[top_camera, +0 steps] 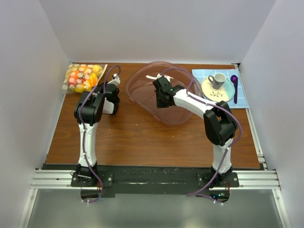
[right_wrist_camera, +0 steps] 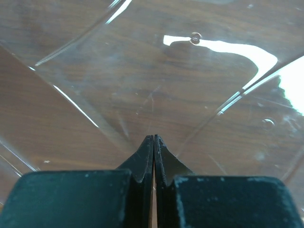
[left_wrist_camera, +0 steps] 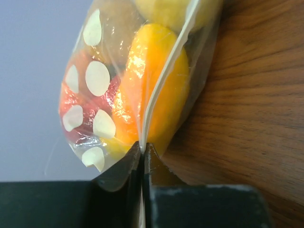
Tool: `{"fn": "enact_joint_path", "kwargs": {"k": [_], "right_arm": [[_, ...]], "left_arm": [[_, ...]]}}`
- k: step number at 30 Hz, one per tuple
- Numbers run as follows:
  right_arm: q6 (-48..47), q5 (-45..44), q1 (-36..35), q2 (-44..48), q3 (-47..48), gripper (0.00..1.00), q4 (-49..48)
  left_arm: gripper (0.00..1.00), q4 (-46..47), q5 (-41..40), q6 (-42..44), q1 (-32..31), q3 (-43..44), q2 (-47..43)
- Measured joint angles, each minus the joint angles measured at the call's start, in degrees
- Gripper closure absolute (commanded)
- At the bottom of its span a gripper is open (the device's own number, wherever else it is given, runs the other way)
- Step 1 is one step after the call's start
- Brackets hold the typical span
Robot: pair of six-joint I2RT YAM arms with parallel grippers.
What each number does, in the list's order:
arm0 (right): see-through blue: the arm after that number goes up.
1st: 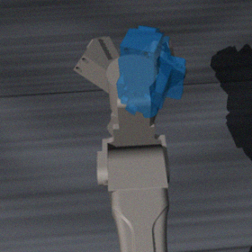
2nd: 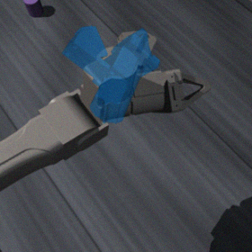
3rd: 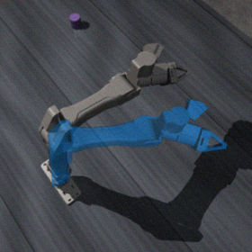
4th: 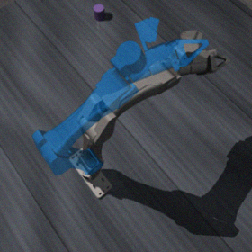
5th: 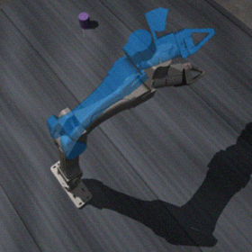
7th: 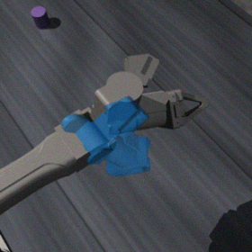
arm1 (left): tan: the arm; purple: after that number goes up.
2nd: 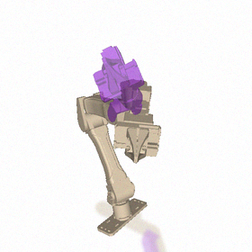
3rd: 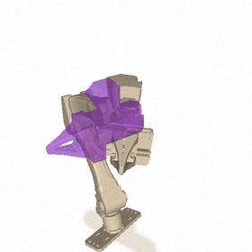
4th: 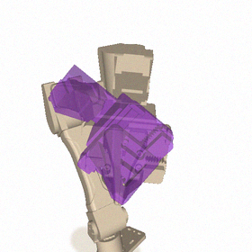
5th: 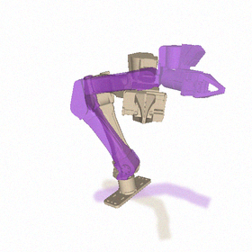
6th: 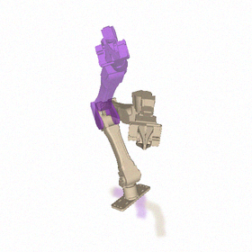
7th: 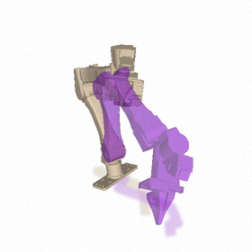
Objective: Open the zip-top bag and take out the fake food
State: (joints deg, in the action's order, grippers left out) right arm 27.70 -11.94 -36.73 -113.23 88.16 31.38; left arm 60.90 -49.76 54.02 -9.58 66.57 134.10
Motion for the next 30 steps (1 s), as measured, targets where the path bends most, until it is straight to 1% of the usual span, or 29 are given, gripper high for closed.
{"fn": "enact_joint_path", "kwargs": {"k": [2,5,7,10,14,18,22,26,27,30], "right_arm": [[0.3,1.2,-0.1,0.3,-2.0,1.00,-2.2],[0.9,2.7,-0.8,1.7,-7.9,1.00,-4.3],[1.3,3.2,-1.8,3.2,-13.0,1.00,-5.7],[2.0,4.0,-4.2,7.8,-20.1,1.00,-7.1],[3.3,4.0,-8.3,15.2,-27.7,1.00,-8.0],[5.2,3.6,-12.3,24.3,-35.7,1.00,-8.8],[6.9,2.3,-13.6,33.6,-42.1,1.00,-5.4],[7.9,-0.9,-13.5,40.5,-43.7,1.00,-0.3],[7.9,-1.9,-13.5,41.8,-43.7,0.94,0.5],[7.8,-4.8,-13.5,42.9,-42.3,0.87,2.9]], "left_arm": [[1.00,-1.4,0.0,-0.5,0.2,0.1,-0.1],[1.00,-3.1,0.2,-1.2,0.4,-0.1,-0.9],[1.00,-4.7,0.5,-2.2,0.5,-1.8,-3.4],[1.00,-9.6,1.2,-5.2,0.6,-4.7,-9.4],[1.00,-19.7,3.8,-11.6,0.9,-6.7,-20.0],[1.00,-33.4,9.2,-19.1,1.7,-7.0,-31.3],[1.00,-46.8,15.5,-24.9,2.1,-7.5,-43.0],[1.00,-59.5,23.1,-28.7,2.4,-7.5,-53.2],[1.00,-62.7,25.1,-29.5,2.5,-7.5,-55.5],[1.00,-70.3,30.3,-30.9,2.6,-7.5,-61.0]]}}
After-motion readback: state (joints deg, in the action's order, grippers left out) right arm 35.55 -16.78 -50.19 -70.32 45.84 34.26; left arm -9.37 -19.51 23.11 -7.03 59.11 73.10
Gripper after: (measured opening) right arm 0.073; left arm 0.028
